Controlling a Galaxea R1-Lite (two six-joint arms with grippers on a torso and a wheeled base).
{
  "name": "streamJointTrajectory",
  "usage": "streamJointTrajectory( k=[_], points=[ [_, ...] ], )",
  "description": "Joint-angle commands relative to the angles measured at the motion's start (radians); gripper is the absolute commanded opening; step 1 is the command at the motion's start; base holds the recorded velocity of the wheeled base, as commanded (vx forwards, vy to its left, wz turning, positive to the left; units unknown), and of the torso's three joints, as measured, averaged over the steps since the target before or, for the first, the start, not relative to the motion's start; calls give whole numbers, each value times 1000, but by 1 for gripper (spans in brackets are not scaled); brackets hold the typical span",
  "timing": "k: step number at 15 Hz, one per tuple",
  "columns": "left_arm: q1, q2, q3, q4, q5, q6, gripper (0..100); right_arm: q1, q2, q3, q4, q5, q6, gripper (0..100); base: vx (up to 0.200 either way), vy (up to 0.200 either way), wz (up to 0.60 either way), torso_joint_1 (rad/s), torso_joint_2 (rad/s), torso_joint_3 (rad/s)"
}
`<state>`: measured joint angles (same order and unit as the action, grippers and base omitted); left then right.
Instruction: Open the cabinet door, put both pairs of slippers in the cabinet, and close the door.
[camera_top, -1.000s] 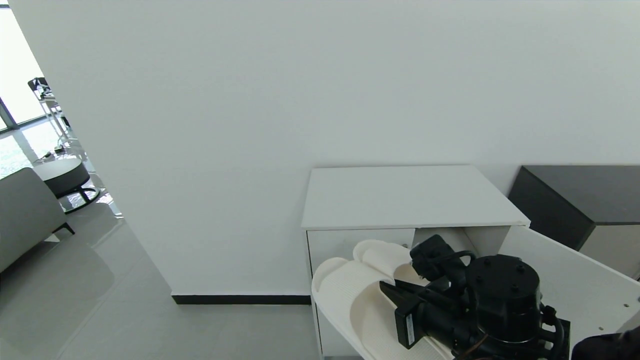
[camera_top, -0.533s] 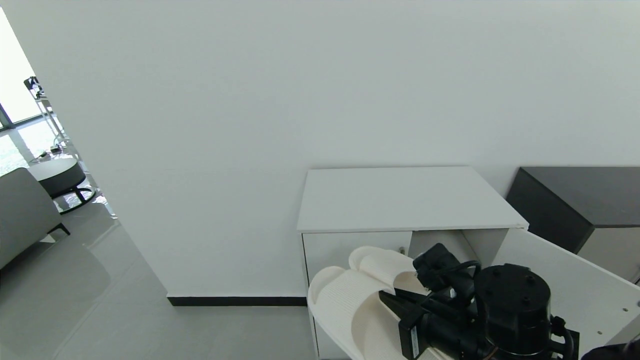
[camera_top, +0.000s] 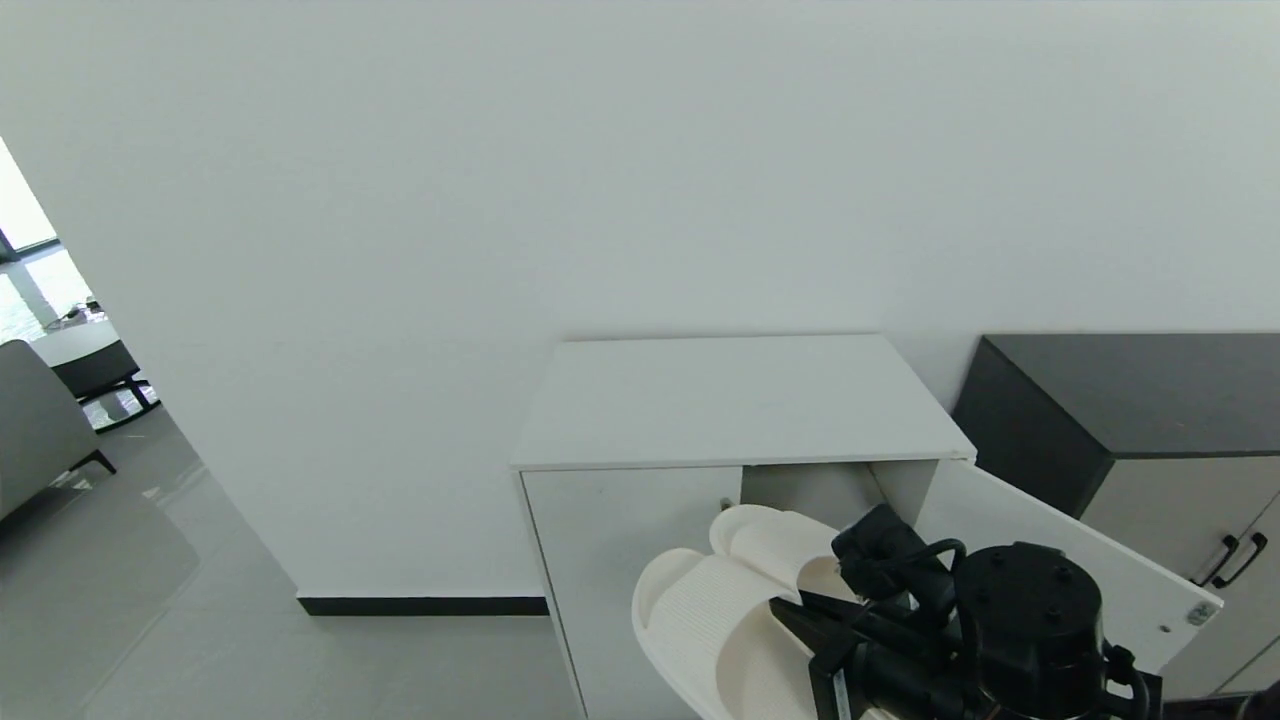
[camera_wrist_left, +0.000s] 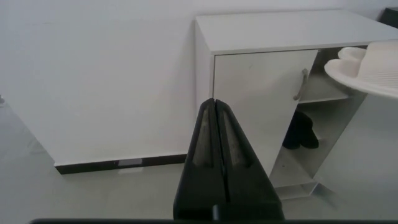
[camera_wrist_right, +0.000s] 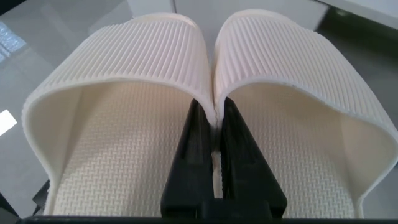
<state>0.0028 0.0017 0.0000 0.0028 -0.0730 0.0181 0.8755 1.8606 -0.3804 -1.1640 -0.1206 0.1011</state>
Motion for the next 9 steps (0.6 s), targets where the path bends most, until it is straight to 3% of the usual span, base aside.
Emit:
streamJointTrajectory(
  k=[1,9],
  points=[
    [0,0,0,0,1,0,0,2,8,6,-6,9,0,0,0,-200,0,2,-2,2],
    [0,0,0,0,-1,-1,0,0,11,37,-49,18,0,0,0,-200,0,1,1,2]
  ],
)
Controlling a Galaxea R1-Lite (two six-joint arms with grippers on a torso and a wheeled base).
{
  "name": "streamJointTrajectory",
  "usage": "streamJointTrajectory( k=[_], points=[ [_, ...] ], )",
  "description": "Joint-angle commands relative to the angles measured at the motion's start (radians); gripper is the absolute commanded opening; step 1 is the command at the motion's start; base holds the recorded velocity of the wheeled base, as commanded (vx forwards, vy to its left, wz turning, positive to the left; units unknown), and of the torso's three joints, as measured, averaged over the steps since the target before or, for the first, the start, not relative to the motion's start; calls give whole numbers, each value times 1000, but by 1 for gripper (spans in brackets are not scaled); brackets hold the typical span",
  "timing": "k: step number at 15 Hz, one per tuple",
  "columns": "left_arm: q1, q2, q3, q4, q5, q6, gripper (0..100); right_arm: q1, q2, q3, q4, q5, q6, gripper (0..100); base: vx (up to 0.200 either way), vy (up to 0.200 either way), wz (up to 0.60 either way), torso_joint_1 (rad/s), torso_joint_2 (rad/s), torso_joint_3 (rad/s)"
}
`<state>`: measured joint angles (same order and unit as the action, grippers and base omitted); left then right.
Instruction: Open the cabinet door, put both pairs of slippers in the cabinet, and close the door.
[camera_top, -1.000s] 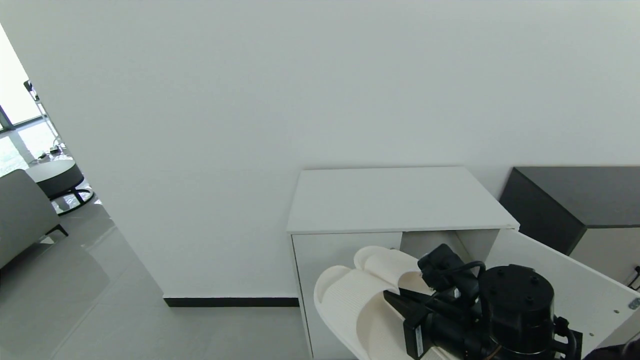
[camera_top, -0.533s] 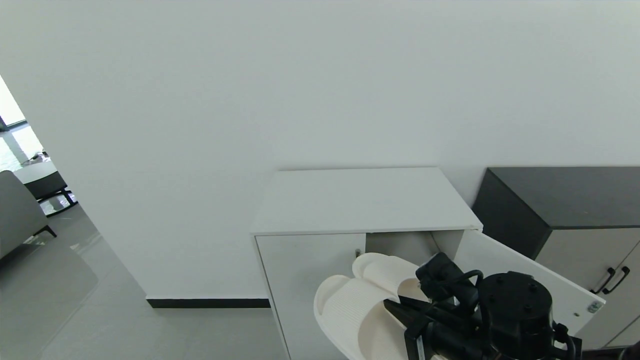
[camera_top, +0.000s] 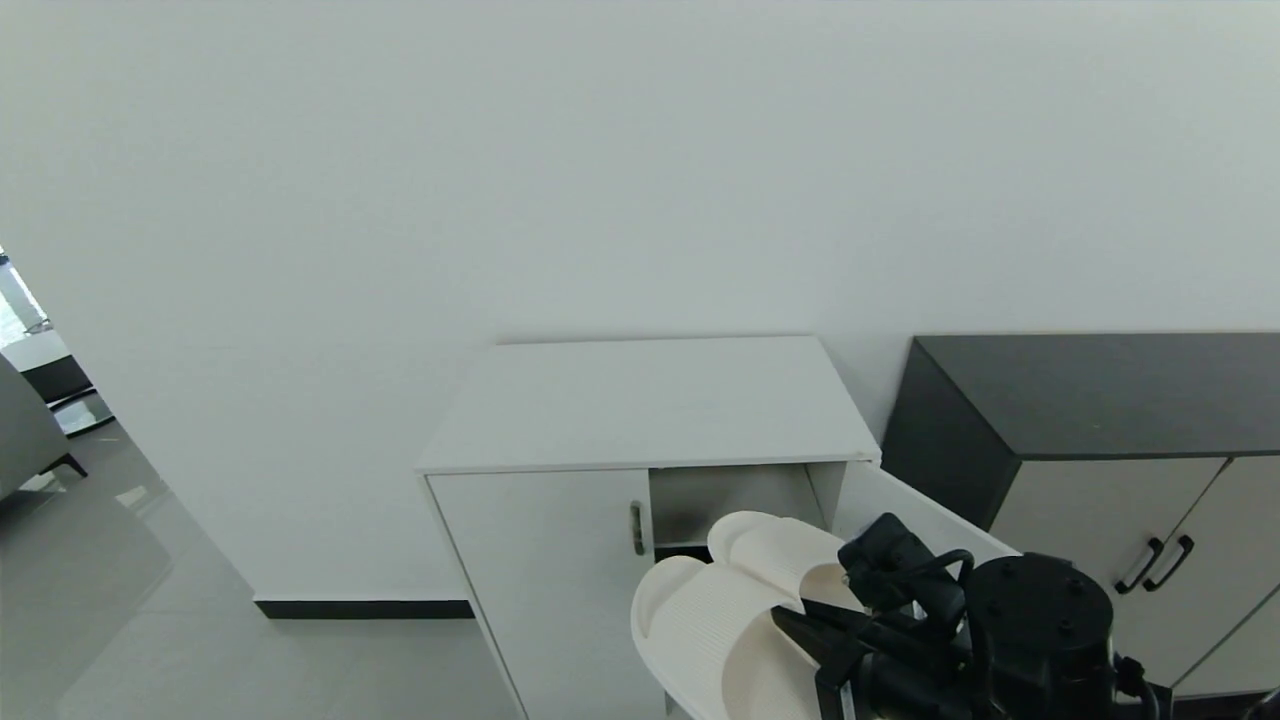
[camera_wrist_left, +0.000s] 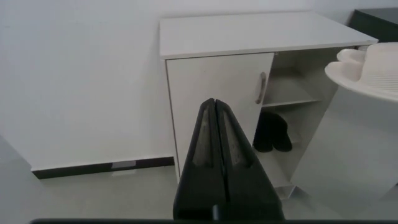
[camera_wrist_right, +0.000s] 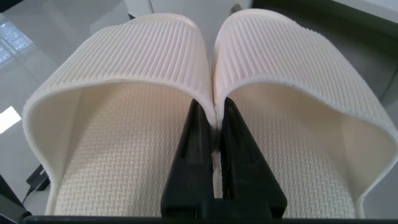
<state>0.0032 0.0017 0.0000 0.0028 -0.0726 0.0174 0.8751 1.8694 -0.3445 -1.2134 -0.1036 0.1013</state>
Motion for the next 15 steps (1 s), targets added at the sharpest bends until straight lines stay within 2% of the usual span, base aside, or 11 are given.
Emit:
streamJointTrajectory(
  k=[1,15],
  points=[
    [0,0,0,-1,0,-1,0,1,2,1,0,1,0,0,0,0,0,0,0,0],
    [0,0,0,0,0,-2,0,7,47,39,-78,1,-6,0,0,0,0,-13,25,15]
  ],
)
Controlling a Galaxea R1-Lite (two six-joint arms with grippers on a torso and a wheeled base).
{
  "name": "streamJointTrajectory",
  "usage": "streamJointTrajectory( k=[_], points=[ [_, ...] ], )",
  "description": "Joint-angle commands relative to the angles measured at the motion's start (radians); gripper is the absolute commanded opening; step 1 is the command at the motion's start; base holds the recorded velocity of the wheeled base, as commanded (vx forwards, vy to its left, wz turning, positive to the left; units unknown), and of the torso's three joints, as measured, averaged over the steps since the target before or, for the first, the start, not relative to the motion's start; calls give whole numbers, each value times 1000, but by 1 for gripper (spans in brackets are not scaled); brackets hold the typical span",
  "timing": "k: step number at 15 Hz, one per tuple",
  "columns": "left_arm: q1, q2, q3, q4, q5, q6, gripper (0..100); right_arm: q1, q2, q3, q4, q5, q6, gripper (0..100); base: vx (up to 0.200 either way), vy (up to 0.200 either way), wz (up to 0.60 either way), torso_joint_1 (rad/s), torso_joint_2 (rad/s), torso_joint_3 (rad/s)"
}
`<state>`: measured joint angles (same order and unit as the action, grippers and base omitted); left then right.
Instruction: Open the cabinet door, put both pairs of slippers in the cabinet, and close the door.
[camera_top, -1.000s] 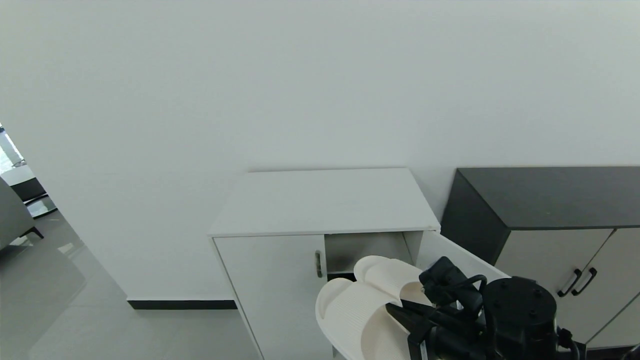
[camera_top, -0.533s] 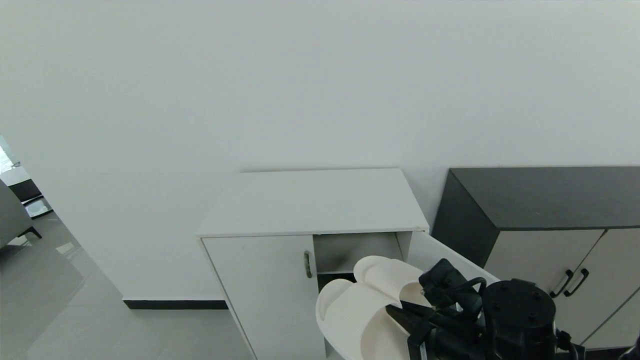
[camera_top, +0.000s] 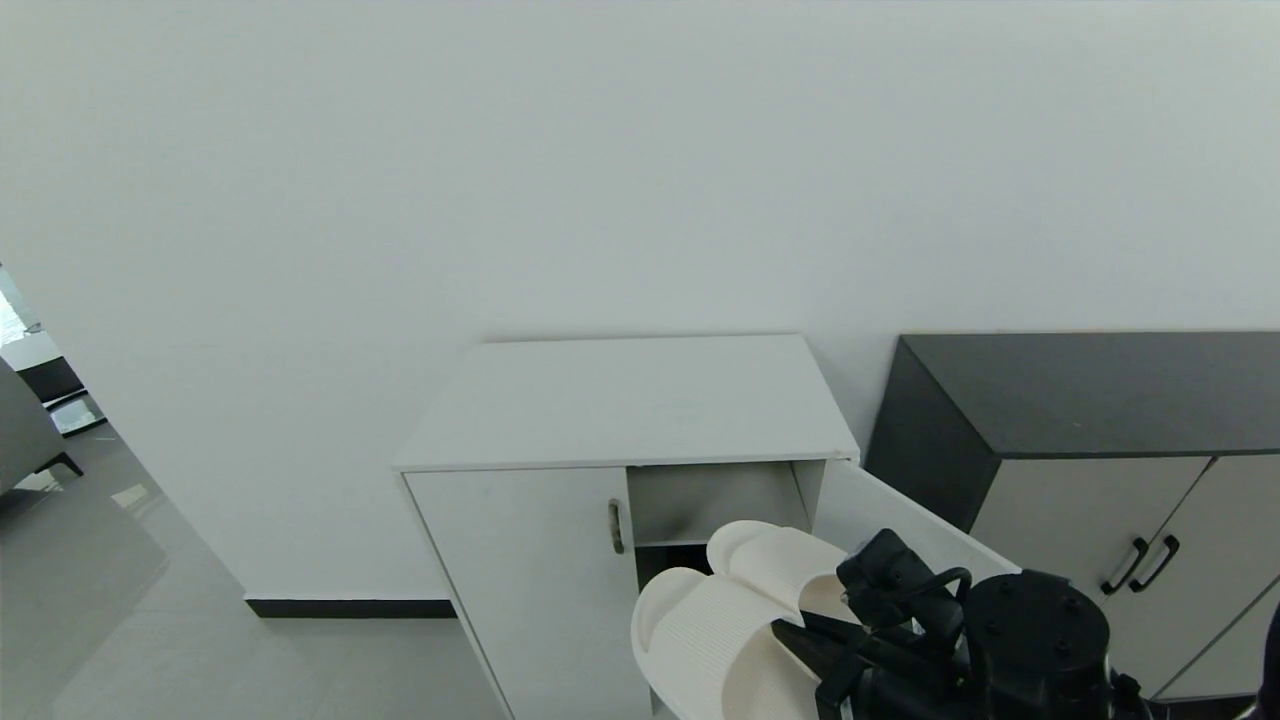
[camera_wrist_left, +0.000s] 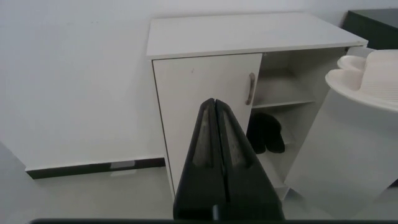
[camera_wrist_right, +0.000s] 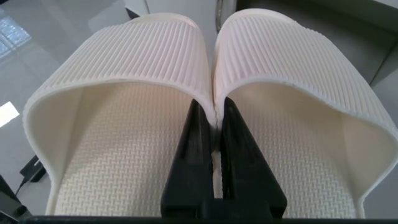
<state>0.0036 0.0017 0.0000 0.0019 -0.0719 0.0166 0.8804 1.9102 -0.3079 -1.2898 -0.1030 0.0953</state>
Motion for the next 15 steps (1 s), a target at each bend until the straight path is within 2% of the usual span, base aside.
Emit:
streamJointTrajectory(
  k=[1,10,15],
  points=[
    [-1,0,0,0,0,0,0,2,9,3,-8,0,0,0,0,0,0,-154,325,178],
    [-1,0,0,0,0,0,0,2,24,10,-37,2,-14,0,0,0,0,-173,370,197],
    [-1,0,0,1,0,0,0,2,33,16,-62,2,-16,0,0,0,0,-243,540,287]
  ],
)
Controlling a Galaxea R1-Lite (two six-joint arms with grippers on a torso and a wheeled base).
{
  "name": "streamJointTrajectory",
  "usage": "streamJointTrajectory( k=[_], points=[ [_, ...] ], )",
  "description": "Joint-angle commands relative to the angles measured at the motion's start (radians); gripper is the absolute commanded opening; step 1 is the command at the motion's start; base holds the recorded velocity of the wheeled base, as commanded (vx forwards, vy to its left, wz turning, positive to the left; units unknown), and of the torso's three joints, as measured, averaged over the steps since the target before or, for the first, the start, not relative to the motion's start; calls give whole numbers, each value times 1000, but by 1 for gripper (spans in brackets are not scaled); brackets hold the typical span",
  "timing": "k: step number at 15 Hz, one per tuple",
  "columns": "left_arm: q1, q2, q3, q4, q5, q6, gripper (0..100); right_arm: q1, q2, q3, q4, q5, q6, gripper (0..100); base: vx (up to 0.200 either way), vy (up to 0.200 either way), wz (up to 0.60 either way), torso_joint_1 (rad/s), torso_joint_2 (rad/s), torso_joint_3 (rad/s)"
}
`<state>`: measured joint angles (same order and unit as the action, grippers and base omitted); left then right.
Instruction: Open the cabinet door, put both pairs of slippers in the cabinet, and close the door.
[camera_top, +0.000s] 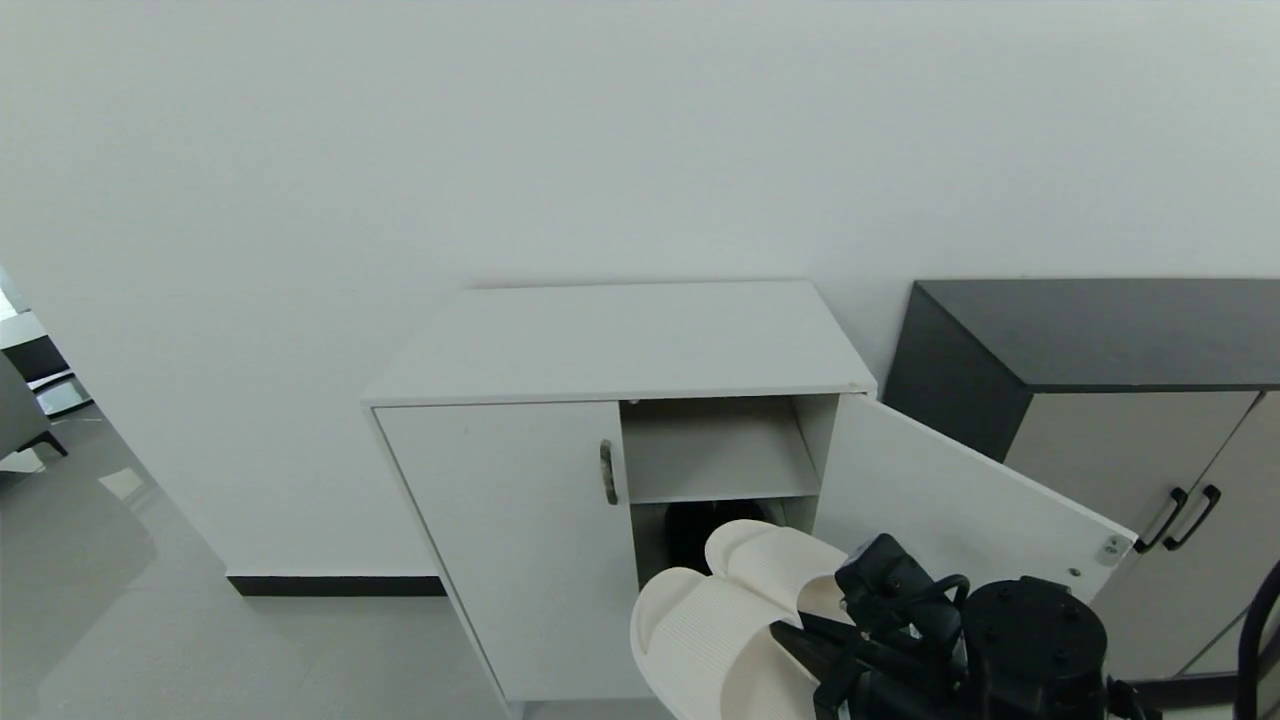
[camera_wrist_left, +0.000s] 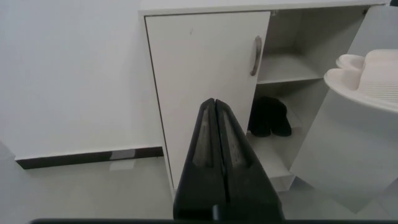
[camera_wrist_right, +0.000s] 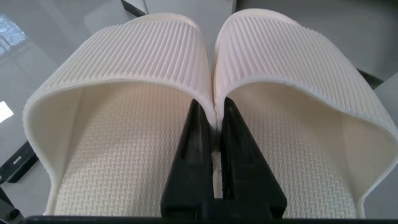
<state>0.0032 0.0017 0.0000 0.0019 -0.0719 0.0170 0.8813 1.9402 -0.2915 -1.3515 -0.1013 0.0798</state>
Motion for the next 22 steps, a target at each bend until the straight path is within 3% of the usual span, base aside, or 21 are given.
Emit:
streamJointTrajectory(
  k=[1,10,22],
  points=[
    [0,0,0,0,0,0,0,2,3,0,0,0,0,0,0,0,0,-251,554,295],
    [0,0,0,1,0,0,0,8,17,3,-32,-2,2,0,0,0,0,-225,521,291],
    [0,0,0,0,0,0,0,28,86,14,-219,-20,2,0,0,0,0,-170,457,283]
  ],
)
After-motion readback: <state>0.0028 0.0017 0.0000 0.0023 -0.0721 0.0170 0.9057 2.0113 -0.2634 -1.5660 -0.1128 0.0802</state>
